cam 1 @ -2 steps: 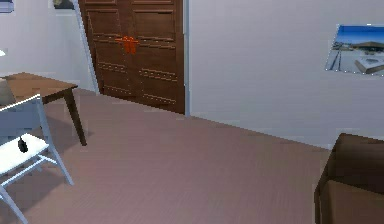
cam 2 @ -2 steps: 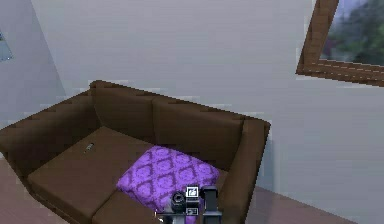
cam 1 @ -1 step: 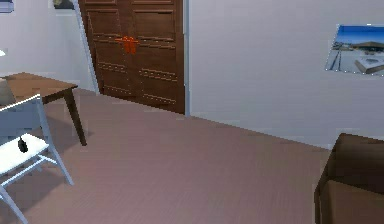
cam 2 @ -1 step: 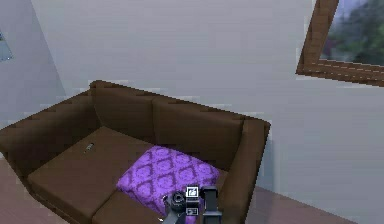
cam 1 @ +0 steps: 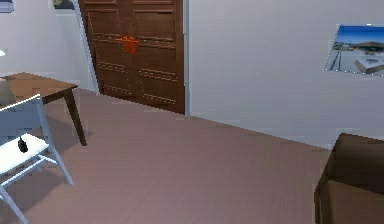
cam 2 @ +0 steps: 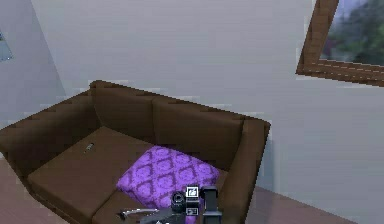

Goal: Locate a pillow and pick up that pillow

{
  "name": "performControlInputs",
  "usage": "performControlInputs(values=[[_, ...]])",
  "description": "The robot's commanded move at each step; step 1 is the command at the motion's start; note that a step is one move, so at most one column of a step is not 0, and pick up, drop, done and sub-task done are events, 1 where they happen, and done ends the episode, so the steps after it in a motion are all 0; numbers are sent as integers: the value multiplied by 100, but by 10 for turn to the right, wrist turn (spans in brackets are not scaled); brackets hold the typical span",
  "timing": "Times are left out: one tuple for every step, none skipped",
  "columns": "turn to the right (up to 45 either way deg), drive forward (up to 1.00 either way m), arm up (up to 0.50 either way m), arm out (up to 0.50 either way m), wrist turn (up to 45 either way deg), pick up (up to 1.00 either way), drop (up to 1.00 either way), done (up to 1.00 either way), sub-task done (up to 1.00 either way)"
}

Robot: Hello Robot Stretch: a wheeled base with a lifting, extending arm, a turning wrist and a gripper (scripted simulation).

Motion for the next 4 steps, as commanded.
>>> performControlInputs(values=[[0,0,0,0,450,0,0,0,0],[0,0,0,0,450,0,0,0,0],[0,0,0,0,90,0,0,0,0],[0,0,-30,0,0,0,0,0,0]])
